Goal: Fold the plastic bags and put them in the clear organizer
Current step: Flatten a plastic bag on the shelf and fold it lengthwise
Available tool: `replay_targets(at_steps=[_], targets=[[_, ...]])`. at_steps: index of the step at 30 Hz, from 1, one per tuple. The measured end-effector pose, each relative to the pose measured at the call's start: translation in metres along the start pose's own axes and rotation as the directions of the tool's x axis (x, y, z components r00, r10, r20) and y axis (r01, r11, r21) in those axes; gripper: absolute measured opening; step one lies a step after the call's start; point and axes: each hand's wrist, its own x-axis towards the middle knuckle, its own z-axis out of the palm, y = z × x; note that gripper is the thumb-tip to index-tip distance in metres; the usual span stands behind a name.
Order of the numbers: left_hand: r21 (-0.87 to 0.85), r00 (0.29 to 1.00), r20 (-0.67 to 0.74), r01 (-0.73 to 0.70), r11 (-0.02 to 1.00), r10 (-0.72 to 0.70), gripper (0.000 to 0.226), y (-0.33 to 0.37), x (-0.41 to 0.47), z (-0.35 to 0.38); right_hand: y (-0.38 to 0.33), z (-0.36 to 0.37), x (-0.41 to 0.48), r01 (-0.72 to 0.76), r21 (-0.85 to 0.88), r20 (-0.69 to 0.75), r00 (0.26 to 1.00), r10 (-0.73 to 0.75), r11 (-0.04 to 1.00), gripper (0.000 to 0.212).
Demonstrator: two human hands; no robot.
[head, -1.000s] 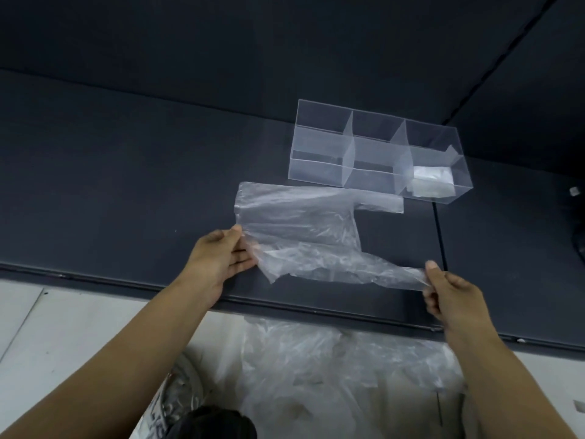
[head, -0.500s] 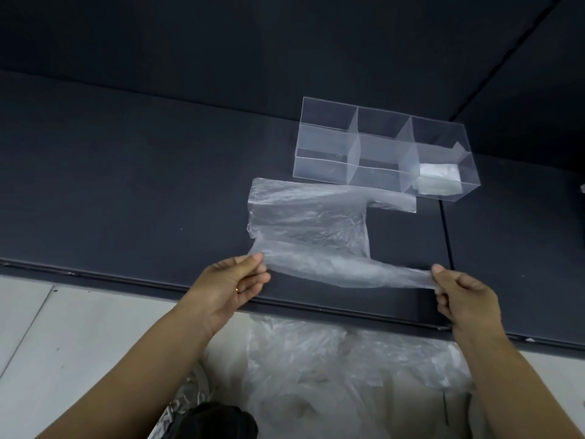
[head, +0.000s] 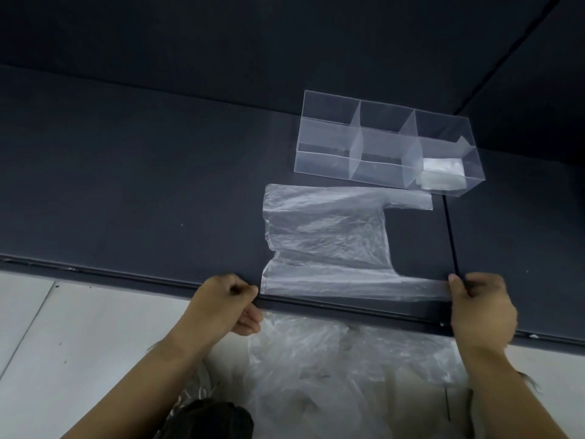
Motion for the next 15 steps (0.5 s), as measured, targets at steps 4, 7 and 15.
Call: replay_targets(at_steps=[4,7,15], targets=[[0.654,0.668,-0.209,-0.447,0.610,0.714,0.013,0.004,0.000,0.010,-0.045,-0.001,-0.021,0.233,-0.010,-0.123,0.965,-0.232,0.972,0.028],[0.794,0.393,0.090,-0.583,0.172,0.915,0.014,-0.007,0.005,0.032,-0.096,0.017,-0.058,0.562,0.219,0.128,0.794,-0.594,0.798,0.033],[0.897,0.608,0.339,-0.438,-0.053,0.718,0.068,-0.054,0.003,0.040,-0.116,0.095,-0.070,0.778,-0.097,0.527,0.570,-0.630,0.621,0.069]])
